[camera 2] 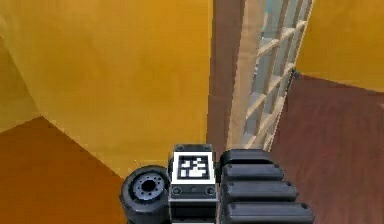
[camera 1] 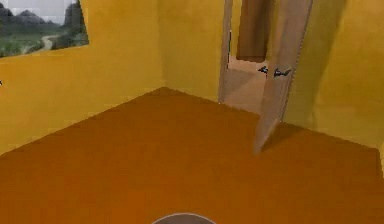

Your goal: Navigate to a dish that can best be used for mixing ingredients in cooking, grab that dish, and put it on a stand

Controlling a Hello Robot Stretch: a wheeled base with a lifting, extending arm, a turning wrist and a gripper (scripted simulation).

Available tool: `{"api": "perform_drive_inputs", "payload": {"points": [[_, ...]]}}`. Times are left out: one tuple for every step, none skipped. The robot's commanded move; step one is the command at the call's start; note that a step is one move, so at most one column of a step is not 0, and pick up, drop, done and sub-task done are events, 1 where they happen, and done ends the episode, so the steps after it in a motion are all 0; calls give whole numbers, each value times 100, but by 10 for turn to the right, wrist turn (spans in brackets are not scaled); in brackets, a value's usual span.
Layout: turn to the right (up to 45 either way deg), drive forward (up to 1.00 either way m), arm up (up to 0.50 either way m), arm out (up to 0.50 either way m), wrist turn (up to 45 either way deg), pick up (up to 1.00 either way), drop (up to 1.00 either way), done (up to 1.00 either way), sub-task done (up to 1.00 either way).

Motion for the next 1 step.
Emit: {"api": "perform_drive_inputs", "payload": {"points": [[0, 100, 0, 0, 0, 0, 0, 0, 0]]}}
